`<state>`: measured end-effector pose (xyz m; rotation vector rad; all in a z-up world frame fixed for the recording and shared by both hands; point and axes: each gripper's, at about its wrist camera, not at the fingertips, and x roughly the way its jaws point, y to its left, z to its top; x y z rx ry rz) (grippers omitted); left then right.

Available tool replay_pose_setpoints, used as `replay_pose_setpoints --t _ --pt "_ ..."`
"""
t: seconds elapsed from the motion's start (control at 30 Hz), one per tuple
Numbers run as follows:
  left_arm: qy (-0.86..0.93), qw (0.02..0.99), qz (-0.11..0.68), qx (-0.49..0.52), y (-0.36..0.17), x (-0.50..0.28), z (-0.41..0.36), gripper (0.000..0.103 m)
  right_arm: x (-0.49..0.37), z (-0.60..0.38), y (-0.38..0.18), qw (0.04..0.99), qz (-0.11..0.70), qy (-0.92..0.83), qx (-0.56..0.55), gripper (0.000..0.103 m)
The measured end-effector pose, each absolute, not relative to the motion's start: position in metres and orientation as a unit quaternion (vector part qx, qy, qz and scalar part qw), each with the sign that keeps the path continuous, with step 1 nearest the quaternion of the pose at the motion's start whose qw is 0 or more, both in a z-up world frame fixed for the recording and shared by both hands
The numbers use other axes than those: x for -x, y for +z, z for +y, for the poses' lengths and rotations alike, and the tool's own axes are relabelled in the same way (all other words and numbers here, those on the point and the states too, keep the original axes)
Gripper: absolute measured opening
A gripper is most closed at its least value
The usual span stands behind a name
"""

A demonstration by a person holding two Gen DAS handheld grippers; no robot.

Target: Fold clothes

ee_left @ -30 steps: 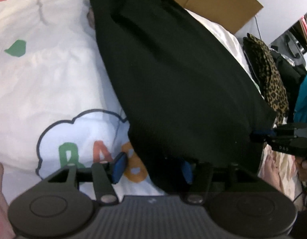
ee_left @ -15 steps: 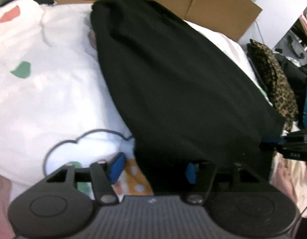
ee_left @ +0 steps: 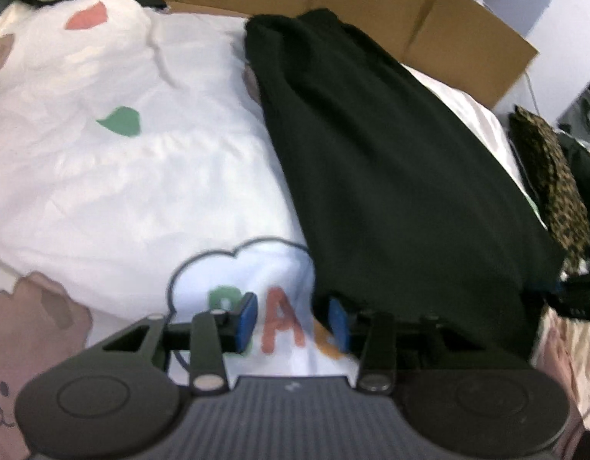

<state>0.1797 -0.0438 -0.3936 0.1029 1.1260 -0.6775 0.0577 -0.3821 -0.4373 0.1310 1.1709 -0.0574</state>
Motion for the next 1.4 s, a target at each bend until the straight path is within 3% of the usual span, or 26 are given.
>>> replay_pose_setpoints --t 0.33,0.37,0.4,0.43,0.6,1.0,1.4 --pt "-0.347 0.783 0.512 -0.067 -0.405 -0.182 -0.056 0.042 -0.062 -0.388 -0.438 0.828 0.558 -0.025 -0.059 0.014" --pt "-0.352 0.782 0.51 -0.073 -0.405 -0.182 -0.058 0.033 -0.061 -0.388 -0.437 0.827 0.558 -0.025 -0.06 0.014" --pt "-0.357 0.779 0.51 -0.079 -0.406 -0.181 -0.059 0.015 -0.06 -0.388 -0.436 0.827 0.558 -0.025 -0.06 0.013" --pt "-0.361 0.775 0.511 -0.085 -0.406 -0.18 -0.059 0.009 -0.058 -0.388 -0.436 0.827 0.559 -0.025 -0.061 0.013" --pt "-0.351 0.771 0.524 -0.088 -0.406 -0.174 -0.041 0.0 -0.053 -0.392 -0.432 0.827 0.558 -0.029 -0.066 0.012" --pt "-0.374 0.783 0.496 -0.032 -0.365 -0.18 -0.032 0.012 -0.035 -0.396 -0.408 0.821 0.563 -0.052 -0.077 0.013" --pt "-0.415 0.748 0.516 -0.049 -0.396 -0.172 -0.077 0.012 -0.029 -0.427 -0.395 0.837 0.528 -0.126 -0.073 0.015"
